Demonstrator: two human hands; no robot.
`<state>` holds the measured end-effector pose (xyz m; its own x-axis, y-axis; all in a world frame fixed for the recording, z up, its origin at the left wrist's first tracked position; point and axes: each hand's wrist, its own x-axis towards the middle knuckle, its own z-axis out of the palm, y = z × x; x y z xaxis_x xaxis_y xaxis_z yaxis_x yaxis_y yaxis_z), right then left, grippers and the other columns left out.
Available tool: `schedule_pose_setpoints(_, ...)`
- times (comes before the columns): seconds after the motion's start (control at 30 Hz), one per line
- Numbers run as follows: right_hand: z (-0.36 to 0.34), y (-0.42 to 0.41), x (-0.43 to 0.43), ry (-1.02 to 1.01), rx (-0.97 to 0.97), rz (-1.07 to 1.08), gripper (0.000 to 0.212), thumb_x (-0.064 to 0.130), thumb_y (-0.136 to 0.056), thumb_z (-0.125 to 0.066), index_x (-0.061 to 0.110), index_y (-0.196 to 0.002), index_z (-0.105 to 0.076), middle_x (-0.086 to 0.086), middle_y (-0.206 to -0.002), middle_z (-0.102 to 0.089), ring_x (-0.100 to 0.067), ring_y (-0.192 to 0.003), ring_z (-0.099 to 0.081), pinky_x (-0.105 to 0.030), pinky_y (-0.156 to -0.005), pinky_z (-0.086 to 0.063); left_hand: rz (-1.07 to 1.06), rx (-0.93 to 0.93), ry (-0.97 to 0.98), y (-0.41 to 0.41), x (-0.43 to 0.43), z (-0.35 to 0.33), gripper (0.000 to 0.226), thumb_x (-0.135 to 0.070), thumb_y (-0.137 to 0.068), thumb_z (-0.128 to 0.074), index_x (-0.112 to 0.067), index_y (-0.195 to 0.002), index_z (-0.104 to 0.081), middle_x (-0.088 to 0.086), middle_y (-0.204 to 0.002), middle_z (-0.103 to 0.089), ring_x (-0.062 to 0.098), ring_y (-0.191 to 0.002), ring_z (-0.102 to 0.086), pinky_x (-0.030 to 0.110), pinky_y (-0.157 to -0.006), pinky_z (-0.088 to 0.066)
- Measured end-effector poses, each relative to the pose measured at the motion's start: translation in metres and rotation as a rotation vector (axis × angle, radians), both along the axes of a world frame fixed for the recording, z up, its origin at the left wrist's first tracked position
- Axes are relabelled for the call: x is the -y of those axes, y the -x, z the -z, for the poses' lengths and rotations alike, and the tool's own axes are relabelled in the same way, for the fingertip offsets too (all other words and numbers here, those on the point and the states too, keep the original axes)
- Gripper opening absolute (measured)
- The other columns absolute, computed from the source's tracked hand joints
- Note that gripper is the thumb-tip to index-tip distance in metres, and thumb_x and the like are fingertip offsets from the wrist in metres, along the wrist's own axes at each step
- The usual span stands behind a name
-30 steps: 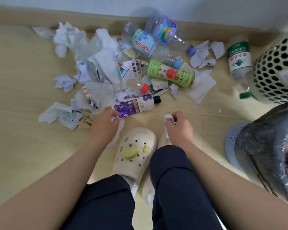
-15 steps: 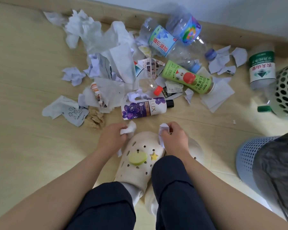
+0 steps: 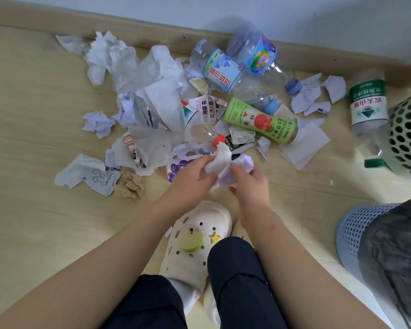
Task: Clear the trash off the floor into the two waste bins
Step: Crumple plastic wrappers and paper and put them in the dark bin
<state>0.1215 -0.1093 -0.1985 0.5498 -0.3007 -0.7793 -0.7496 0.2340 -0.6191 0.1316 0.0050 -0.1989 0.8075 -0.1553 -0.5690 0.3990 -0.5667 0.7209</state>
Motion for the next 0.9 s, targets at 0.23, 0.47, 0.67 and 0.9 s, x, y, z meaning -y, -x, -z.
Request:
schedule_pose_setpoints(0.23, 0.025, 0.016, 0.033, 0.402, -0.113, 0.062, 0.023, 0.024, -0.095, -0.043, 0.015, -0.074, -0.041, 0.003, -0.068, -0.042, -0.017, -0.065, -0.04, -0.027, -0.059, -0.033, 0.589, 0.089, -0.3, 0.016, 0.004, 0.032, 0.047, -0.022, -0.095, -0.046, -0.026, -0.141, -0.036, -0.003, -0.144, -0.036, 0.017, -0.13, -0.038, 0.029, -0.102, -0.035)
schedule_pose_setpoints(0.47, 0.027, 0.011, 0.03, 0.353, -0.088, 0.022, 0.01, 0.021, -0.094, -0.044, 0.012, -0.092, -0.046, 0.005, -0.072, -0.044, -0.01, -0.062, -0.039, -0.024, -0.053, -0.032, 0.323, -0.056, -0.509, 0.029, -0.064, 0.044, 0.037, -0.009, -0.093, -0.043, -0.022, -0.125, -0.055, 0.007, -0.126, -0.046, 0.023, -0.107, -0.051, 0.028, -0.086, -0.04)
schedule_pose_setpoints(0.67, 0.027, 0.019, 0.025, 0.308, -0.104, -0.01, 0.009, 0.021, -0.094, -0.043, 0.012, -0.092, -0.046, 0.004, -0.07, -0.042, -0.011, -0.059, -0.036, -0.025, -0.051, -0.031, 0.724, -0.167, -0.531, 0.041, -0.083, 0.051, 0.056, -0.011, -0.079, -0.055, -0.037, -0.127, -0.045, 0.001, -0.131, -0.031, 0.025, -0.119, -0.038, 0.034, -0.094, -0.043)
schedule_pose_setpoints(0.9, 0.031, 0.02, 0.026, 0.294, -0.107, -0.001, 0.009, 0.021, -0.095, -0.043, 0.013, -0.089, -0.044, -0.001, -0.081, -0.05, -0.011, -0.062, -0.04, -0.023, -0.051, -0.033, 0.636, -0.086, -0.694, 0.05, -0.07, 0.063, 0.019, -0.018, -0.09, -0.048, -0.013, -0.106, -0.058, 0.002, -0.097, -0.044, 0.018, -0.083, -0.044, 0.027, -0.066, -0.036)
